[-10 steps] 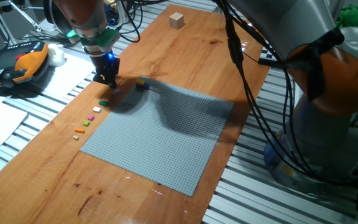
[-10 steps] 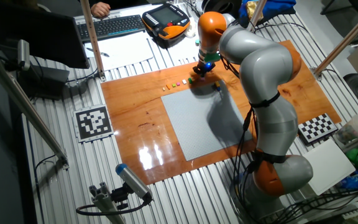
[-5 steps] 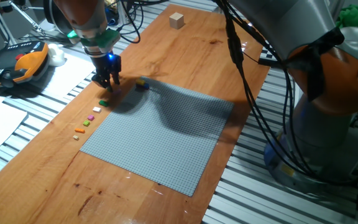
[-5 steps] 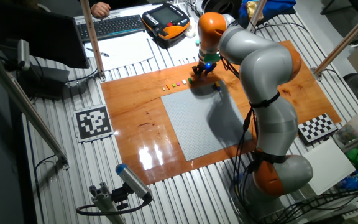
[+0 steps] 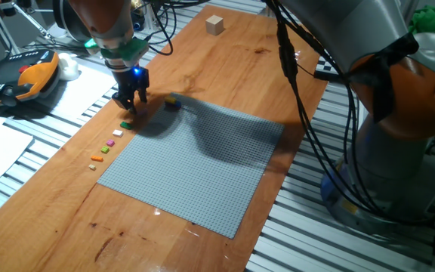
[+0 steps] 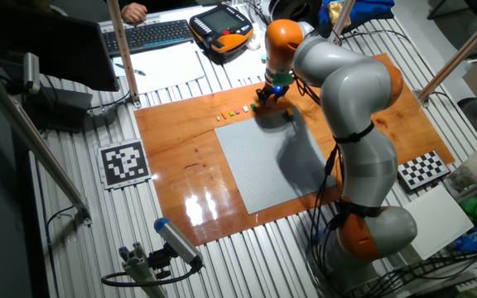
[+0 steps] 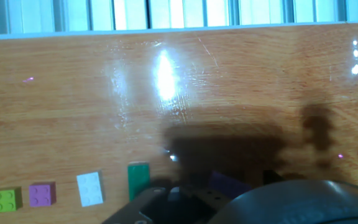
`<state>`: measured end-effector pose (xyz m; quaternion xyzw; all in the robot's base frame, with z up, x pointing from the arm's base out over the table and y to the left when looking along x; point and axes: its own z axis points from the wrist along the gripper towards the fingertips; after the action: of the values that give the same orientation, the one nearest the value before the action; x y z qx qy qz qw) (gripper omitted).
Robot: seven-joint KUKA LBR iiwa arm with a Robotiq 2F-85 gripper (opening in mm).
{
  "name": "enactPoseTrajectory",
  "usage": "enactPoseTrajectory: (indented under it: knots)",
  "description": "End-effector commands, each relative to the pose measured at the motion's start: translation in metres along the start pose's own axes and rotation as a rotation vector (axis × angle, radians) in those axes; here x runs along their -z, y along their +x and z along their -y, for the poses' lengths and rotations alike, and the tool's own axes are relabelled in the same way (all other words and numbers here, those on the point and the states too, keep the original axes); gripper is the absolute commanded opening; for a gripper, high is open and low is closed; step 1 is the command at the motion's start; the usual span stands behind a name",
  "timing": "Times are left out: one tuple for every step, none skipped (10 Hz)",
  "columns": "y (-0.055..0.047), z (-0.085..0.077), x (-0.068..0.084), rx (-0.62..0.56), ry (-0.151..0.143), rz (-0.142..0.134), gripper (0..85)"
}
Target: Stack small Lego blocks randomly, one at a time
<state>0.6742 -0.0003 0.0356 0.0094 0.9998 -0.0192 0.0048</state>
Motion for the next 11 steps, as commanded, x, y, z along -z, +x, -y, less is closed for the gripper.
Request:
enactPoseTrajectory:
  knots:
    - [-0.001, -0.002, -0.001, 0.027, 0.001, 0.008, 51.0]
    - [-0.002, -0.007, -0.001, 0.08, 0.017, 0.019, 34.0]
    - [-0.003, -0.011, 0.001, 0.159, 0.042, 0.032, 34.0]
    - [-0.002, -0.014, 0.002, 0.194, 0.044, 0.031, 34.0]
    - [-0.002, -0.013, 0.003, 0.217, 0.044, 0.026, 34.0]
    - [-0.003, -0.011, 0.002, 0.241, 0.044, 0.025, 34.0]
    - [-0.004, -0.01, 0.001, 0.271, 0.058, 0.033, 34.0]
    - [-0.004, -0.01, 0.001, 0.283, 0.064, 0.035, 34.0]
    - [-0.004, -0.009, 0.001, 0.3, 0.069, 0.033, 34.0]
    - [-0.004, -0.009, 0.001, 0.33, 0.074, 0.032, 34.0]
    - [-0.004, -0.009, 0.001, 0.35, 0.08, 0.026, 34.0]
